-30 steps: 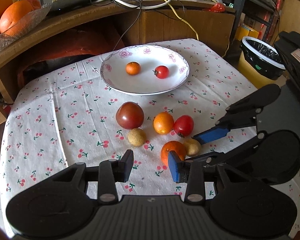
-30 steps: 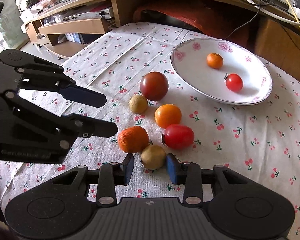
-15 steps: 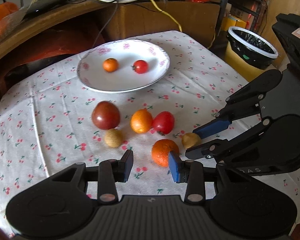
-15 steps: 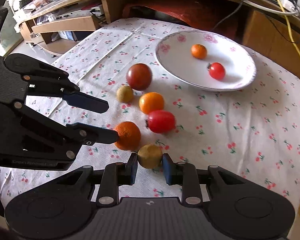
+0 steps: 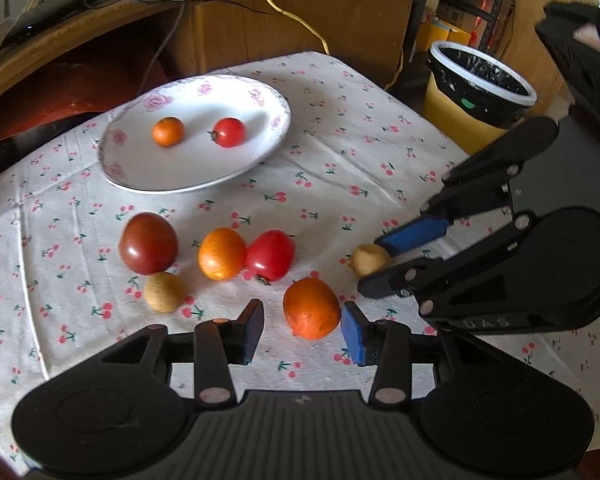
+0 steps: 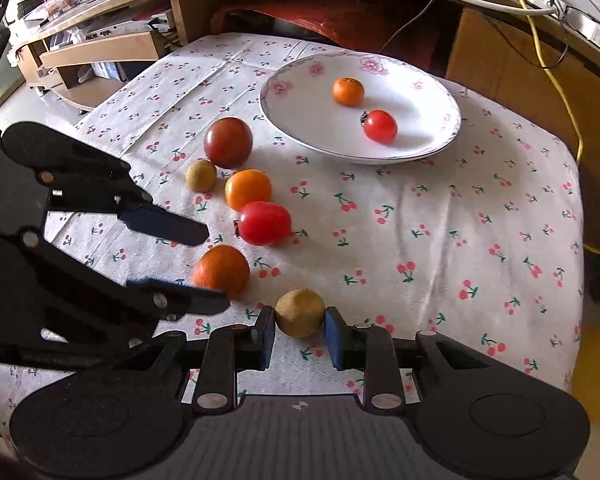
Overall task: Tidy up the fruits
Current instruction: 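Grasp the small brown round fruit with the right gripper while the left grasps the large orange, then carry the brown fruit and the large orange over the white bowl with both grippers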
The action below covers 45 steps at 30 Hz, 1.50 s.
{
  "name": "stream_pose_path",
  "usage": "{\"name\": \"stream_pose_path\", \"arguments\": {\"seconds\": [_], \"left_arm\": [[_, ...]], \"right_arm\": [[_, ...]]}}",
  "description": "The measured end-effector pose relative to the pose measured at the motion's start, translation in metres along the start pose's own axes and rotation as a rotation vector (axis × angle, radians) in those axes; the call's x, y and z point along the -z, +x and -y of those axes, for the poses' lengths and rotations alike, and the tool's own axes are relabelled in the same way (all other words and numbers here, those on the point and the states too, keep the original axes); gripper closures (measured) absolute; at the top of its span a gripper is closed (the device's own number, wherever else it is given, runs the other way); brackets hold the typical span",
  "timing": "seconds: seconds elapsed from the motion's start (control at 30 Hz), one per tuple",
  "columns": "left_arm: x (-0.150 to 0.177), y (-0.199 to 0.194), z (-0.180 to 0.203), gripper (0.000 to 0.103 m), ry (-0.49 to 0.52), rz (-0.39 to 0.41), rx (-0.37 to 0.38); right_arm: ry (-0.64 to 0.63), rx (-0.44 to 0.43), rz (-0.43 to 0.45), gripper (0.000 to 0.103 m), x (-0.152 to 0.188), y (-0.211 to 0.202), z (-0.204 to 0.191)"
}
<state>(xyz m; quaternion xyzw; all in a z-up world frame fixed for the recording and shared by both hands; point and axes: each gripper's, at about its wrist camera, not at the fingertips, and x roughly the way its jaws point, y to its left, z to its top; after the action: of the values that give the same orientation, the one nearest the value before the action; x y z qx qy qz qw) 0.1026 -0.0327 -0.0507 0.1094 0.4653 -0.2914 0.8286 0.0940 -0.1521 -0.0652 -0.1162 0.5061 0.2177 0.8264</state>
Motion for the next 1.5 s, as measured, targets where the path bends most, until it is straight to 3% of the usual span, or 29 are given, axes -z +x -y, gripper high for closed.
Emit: {"name": "stream_pose_path", "arguments": {"seconds": [0.47, 0.67, 1.5], "left_arm": [[0.000, 0.015, 0.010, 0.054, 0.012, -0.019, -0.010], [-0.002, 0.013, 0.010, 0.063, 0.009, -0.006, -0.023], [0.010, 0.001, 0.006, 0.064, 0.047, -0.017, -0.066]], "right_arm": [[0.018, -0.002, 0.000, 0.079, 0.005, -0.001, 0.009], [0.020, -0.001, 0.004, 0.077, 0.002, 0.001, 0.008], [-0.043, -0.016, -0.029, 0.080, 0.003, 0.002, -0.010]]}}
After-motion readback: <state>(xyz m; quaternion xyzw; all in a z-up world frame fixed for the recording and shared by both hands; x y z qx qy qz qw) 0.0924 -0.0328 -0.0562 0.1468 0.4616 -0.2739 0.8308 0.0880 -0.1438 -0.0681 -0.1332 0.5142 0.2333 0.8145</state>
